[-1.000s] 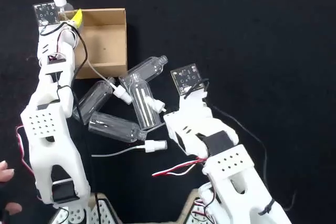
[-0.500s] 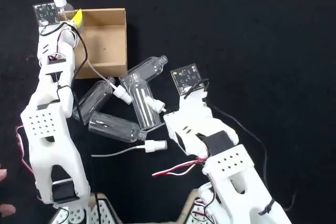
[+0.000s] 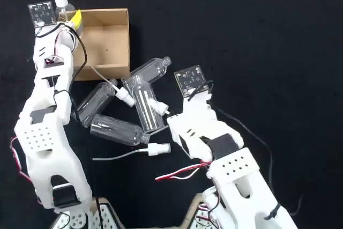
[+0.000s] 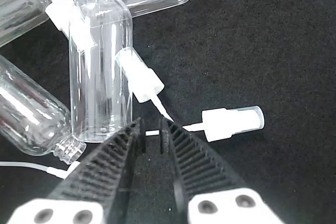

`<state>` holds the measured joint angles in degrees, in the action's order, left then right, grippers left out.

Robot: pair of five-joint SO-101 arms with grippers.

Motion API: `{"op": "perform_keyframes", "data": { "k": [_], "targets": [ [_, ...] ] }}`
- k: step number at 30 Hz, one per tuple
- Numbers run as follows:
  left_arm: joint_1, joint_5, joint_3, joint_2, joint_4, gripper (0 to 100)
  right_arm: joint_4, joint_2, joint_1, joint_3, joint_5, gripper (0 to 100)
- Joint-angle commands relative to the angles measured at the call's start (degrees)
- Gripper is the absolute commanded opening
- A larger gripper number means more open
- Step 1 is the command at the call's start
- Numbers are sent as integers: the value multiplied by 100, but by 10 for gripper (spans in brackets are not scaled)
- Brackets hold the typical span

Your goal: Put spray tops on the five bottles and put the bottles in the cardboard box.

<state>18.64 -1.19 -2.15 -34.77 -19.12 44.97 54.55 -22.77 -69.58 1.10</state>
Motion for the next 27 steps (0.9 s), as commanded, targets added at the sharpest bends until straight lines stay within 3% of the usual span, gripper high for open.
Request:
{"op": "perform_keyframes", "data": {
  "k": [1,21,27],
  "targets": [
    [136,44,48,466,-79,300,-132,48,-53,22,-62,60],
    [110,35,-2765,2927,-79,300,-123,66,-53,22,-62,60],
    [629,35,-3626,3965,-62,296,-114,66,-62,22,-62,60]
  ]
}}
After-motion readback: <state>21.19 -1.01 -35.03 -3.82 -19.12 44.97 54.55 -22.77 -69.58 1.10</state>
